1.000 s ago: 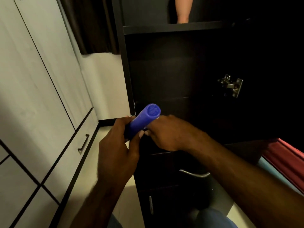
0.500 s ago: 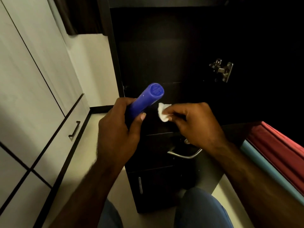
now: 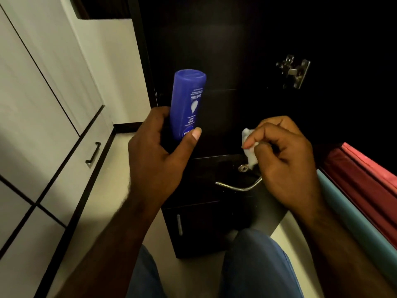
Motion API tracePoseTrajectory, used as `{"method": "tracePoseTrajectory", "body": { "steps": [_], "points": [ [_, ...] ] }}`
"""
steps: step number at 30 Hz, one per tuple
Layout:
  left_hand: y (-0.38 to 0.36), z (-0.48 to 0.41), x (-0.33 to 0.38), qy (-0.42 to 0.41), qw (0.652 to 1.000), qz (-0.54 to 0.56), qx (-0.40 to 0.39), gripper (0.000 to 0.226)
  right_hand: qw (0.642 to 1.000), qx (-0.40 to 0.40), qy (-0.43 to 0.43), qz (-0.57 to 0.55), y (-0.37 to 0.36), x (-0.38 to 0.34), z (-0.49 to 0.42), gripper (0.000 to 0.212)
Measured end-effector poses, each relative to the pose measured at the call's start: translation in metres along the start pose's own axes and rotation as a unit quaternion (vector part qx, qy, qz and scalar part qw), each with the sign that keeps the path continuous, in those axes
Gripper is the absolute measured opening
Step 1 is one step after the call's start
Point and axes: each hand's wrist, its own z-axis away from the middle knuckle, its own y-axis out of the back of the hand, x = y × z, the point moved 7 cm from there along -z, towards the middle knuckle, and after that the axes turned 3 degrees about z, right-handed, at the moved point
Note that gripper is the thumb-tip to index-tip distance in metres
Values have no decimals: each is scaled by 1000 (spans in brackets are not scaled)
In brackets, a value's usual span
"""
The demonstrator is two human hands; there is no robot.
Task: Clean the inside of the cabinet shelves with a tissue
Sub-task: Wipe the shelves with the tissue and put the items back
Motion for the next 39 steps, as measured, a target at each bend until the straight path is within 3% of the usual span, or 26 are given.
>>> {"method": "tracePoseTrajectory", "body": {
  "steps": [5,9,16,21,25,29,34,39],
  "points": [
    [-7,-23,3,41,996,60,-43,51,998,26,-42,-25,-6,8,-14,33],
    [-17,-51,17,44,990,115,-74,53,994,-43,-70,-79,-28,-2,-44,22],
    [-34,-109,12,62,972,221,-46,51,985,-149,48,-74,-38,-9,-108,36],
    [-69,-139,-4,94,972,194,-92,35,986,-148,-12,-75,-47,37,-156,27],
    [-98,-160,-36,149,965,185,-110,21,985,-167,-29,-42,-61,67,-182,37],
    [-117,-183,-61,178,965,169,-91,27,985,-170,-38,-8,-71,86,-202,32],
    [-129,-200,-93,193,974,108,-42,20,983,-170,-61,-29,-89,113,-211,38],
    [-139,-197,-104,183,979,73,-41,22,980,-172,-82,-49,-95,132,-204,33]
  ]
}}
